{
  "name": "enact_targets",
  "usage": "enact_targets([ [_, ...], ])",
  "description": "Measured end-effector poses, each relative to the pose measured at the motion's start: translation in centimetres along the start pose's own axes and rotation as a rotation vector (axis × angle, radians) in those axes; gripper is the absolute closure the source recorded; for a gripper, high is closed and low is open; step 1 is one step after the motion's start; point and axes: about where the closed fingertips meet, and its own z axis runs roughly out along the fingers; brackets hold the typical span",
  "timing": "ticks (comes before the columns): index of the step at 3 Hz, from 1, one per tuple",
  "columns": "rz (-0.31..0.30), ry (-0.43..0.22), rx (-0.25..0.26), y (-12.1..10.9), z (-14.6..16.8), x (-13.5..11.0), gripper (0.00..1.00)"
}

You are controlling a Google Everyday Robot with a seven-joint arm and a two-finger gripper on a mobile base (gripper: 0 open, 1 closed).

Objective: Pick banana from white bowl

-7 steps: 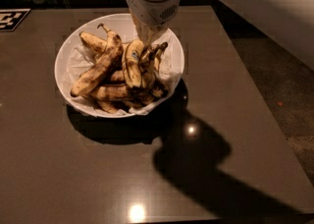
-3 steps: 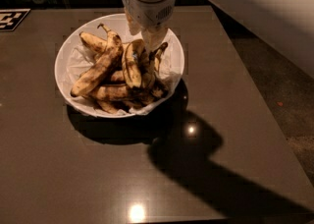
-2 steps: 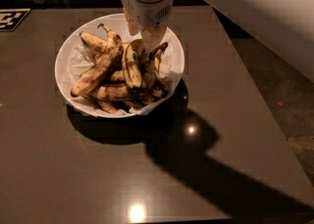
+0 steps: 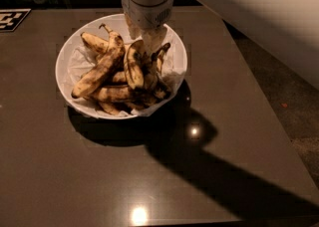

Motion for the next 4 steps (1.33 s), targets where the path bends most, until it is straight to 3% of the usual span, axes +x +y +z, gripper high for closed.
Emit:
enact_targets([
  [2, -0.039, -0.037, -0.017, -0.4, 1.2, -1.4, 0.45],
  [3, -0.039, -0.037, -0.017, -0.5, 0.9, -1.3, 0.63],
  [4, -0.054, -0.05, -0.011, -0.4, 1.2, -2.1, 0.88],
])
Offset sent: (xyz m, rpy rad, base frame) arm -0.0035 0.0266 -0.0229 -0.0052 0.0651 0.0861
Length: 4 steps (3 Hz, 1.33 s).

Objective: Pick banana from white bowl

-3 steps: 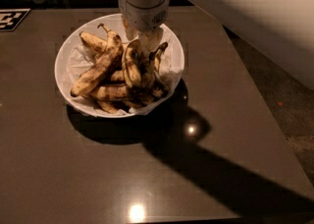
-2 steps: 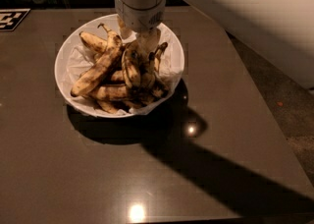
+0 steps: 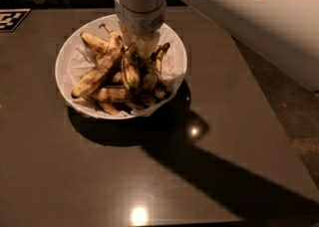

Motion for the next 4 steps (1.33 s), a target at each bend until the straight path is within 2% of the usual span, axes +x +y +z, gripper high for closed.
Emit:
enact_targets([
  [1, -0.001, -0.008, 0.0, 0.1, 0.0, -0.2, 1.0],
  [2, 0.062, -0.062, 0.031, 0.3, -1.5, 0.4, 1.0],
  [4, 0.281, -0.256, 0.129, 1.2, -7.8, 1.8, 1.0],
])
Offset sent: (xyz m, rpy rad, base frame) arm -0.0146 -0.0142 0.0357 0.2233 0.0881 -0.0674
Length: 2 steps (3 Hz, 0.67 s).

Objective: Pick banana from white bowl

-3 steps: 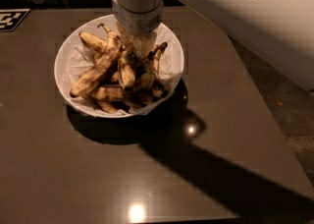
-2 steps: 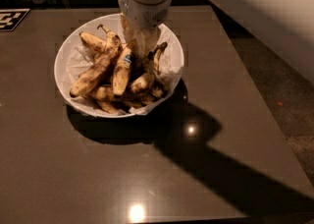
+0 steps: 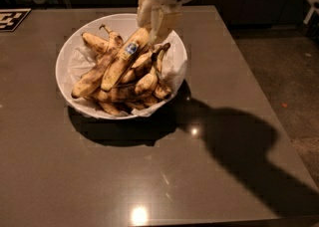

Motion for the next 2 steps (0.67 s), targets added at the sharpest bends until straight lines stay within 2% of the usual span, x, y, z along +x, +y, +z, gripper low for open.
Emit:
enact_targets([
  [2, 0.164, -0.179, 0.089, 1.0, -4.3, 0.2, 1.0],
])
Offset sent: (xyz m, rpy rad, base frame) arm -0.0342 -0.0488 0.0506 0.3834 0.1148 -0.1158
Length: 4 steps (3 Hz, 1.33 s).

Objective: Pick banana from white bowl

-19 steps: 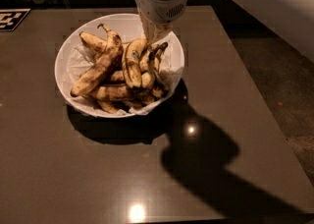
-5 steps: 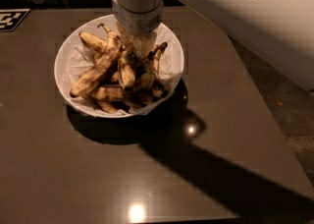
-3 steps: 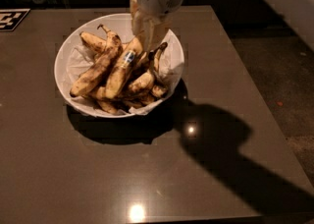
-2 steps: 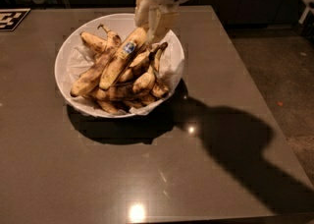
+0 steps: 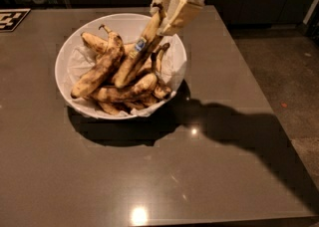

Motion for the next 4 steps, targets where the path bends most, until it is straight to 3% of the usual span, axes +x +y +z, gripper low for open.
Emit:
enact_targets([
  [1, 0.069, -0.047, 0.025, 1.8, -2.0, 0.0, 1.0],
  [4, 0.324, -0.124, 0.049, 10.3, -6.2, 1.4, 1.0],
])
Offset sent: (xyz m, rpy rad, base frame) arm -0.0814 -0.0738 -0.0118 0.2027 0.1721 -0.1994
